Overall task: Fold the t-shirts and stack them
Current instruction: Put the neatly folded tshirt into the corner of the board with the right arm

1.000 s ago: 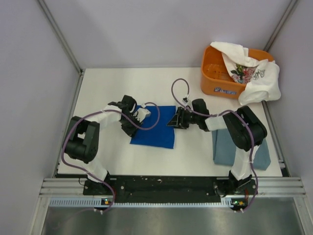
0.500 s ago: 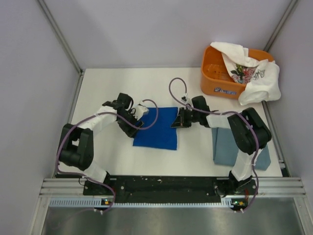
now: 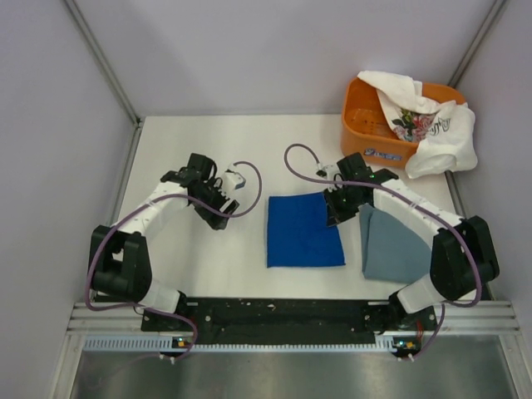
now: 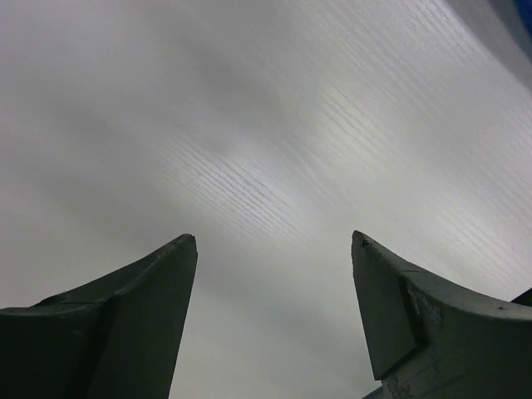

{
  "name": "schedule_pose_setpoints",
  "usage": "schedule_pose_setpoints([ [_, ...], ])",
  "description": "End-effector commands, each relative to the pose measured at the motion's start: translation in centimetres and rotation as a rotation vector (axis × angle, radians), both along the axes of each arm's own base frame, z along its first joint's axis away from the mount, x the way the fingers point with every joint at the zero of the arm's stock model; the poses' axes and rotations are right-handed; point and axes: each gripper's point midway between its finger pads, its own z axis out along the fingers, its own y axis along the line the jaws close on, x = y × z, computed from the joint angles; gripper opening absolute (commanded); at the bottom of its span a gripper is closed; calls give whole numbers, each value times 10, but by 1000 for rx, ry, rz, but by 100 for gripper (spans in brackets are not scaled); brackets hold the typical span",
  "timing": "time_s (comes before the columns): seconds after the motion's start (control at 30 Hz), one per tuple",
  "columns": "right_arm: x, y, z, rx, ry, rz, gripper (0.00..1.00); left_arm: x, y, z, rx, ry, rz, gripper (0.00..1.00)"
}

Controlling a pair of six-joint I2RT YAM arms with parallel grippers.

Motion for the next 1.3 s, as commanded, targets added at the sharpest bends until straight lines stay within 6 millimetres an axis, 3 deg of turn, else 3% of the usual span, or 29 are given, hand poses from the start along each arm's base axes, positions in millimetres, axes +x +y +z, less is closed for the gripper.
schedule_pose_setpoints([
  [0.0, -17, -53, 31, -239, -46, 76, 0, 12, -3, 22, -25, -72, -21, 79],
  [0.3, -32, -117, 59, -562, -38, 127, 0, 14, -4, 18, -28, -79, -25, 79],
  [0.67, -53, -167, 94, -790, -26, 91, 0, 21, -5, 7, -21, -56, -44, 79],
  [1.0, -66, -194, 136, -869, -76, 20, 0, 25, -9, 1, -32, -36, -39, 79],
  [1.27, -78, -210, 136, -939, -75, 50, 0, 28, -12, 1, -44, -38, -37, 79],
])
